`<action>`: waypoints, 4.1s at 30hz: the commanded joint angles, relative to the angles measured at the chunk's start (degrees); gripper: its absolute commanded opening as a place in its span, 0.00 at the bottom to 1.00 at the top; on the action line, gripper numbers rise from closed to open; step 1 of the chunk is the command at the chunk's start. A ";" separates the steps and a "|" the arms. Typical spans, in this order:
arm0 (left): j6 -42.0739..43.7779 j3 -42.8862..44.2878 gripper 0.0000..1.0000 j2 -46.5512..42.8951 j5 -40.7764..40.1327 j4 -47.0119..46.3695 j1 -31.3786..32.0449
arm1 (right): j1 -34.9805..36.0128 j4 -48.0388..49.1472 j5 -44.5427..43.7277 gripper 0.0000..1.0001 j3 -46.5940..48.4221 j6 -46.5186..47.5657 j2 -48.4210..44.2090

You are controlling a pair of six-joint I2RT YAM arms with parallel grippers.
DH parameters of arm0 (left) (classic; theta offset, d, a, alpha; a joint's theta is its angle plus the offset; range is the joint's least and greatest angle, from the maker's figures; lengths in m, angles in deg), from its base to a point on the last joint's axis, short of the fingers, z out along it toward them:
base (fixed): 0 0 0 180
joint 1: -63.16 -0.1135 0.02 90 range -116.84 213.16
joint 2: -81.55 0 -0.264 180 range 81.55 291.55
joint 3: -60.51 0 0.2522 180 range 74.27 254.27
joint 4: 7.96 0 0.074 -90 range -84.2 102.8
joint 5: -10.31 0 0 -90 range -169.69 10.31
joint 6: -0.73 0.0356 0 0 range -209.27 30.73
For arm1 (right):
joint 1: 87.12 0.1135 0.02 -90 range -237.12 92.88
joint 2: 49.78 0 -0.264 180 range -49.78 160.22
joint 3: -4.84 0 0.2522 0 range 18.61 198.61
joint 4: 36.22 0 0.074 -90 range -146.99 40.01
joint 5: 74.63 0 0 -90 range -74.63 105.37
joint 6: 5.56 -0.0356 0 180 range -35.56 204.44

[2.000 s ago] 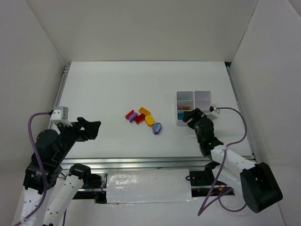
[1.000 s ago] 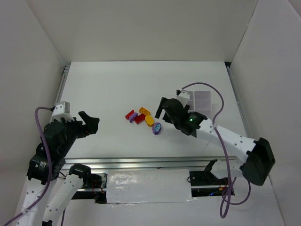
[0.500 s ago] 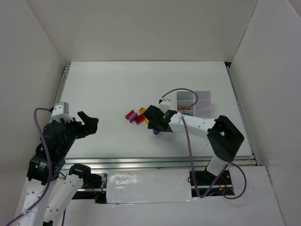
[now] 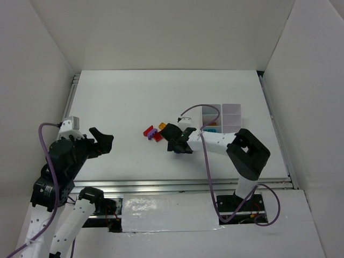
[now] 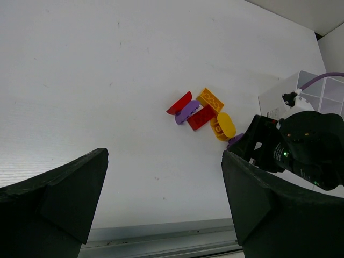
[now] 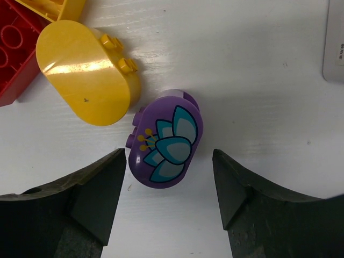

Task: Sort the legos into containers by color

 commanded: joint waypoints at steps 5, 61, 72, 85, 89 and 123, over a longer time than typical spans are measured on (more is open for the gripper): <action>1.18 0.50 1.00 -1.07 0.92 -2.48 -0.03 | 0.33 1.30 -2.40 0.61 0.83 -0.27 0.92; 2.24 0.32 0.99 -2.65 3.12 -3.18 0.59 | -37.19 1.11 -5.21 0.00 -0.40 -15.73 -28.52; 2.59 0.23 1.00 -2.91 3.91 -3.53 0.76 | -42.12 4.03 -2.92 0.00 0.99 -16.61 -24.66; 2.85 0.15 0.99 -2.83 4.61 -3.80 0.85 | -42.21 5.35 -4.50 0.04 -0.05 -19.69 -20.97; 2.77 0.15 0.99 -2.47 4.70 -3.71 0.85 | -42.21 5.52 -5.65 0.04 -0.93 -20.75 -20.44; 3.38 -0.12 0.99 -2.12 5.58 -4.24 0.85 | -43.18 7.19 -4.77 0.68 -2.34 -21.10 -17.54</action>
